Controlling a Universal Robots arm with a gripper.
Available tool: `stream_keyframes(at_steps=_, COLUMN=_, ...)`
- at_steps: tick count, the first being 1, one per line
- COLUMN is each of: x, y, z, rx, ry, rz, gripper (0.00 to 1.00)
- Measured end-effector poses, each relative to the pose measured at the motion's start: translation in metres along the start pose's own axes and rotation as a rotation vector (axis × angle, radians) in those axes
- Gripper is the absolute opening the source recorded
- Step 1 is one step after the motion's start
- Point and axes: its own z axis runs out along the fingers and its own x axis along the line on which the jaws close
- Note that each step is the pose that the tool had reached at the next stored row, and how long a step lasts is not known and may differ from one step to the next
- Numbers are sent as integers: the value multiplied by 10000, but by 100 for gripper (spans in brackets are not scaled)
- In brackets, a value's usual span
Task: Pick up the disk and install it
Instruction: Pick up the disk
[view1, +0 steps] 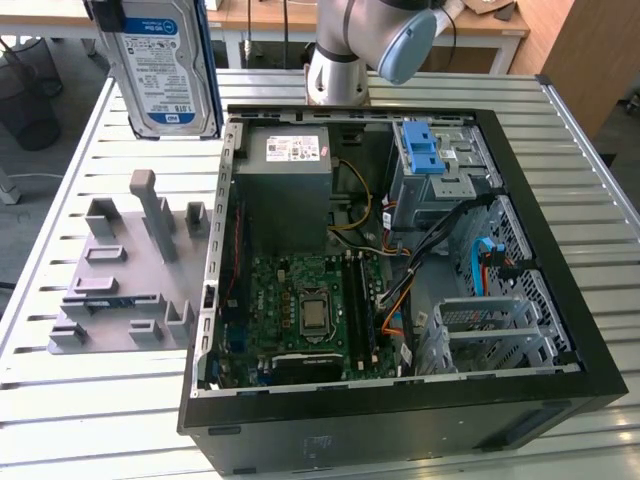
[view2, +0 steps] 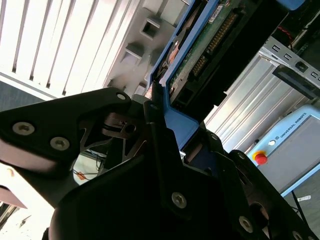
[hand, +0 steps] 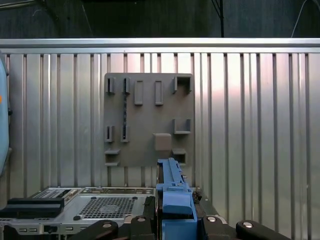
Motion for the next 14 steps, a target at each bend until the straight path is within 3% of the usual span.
stream_keyframes(at_steps=14, x=32, y=-124, z=-1, rx=0, ry=0, rz=0, gripper=36)
